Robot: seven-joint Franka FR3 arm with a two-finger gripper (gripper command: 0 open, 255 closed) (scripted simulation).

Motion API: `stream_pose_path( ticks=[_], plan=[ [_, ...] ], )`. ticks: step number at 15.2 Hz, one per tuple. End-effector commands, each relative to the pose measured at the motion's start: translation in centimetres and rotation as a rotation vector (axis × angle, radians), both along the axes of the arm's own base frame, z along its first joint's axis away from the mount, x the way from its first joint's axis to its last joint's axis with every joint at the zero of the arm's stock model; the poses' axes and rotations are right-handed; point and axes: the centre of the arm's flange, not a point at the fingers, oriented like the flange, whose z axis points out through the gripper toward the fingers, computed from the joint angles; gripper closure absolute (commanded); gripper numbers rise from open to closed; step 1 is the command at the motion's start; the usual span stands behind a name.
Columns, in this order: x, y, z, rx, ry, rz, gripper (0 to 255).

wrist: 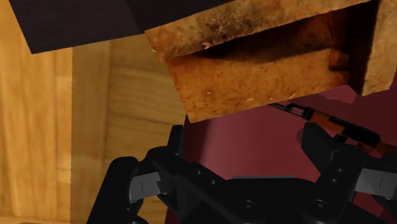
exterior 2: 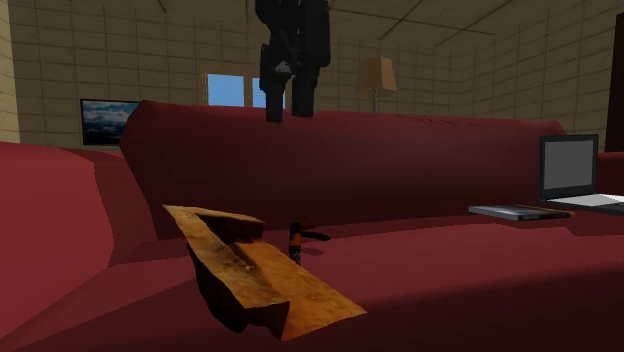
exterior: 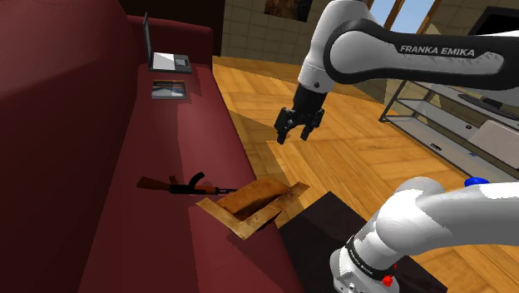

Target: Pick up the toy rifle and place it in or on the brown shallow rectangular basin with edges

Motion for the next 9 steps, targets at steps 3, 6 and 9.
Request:
stream_pose_path(
  ticks=[3, 6, 9],
  plan=[
    [1.5, 4.6, -2.6, -0.017, 0.002, -0.123, 0],
    [3.0, 7.8, -4.7, -0.031, 0.003, -0.212, 0],
    [4.7, 10.8, -6.8, -0.044, 0.005, -0.3, 0]
  ],
)
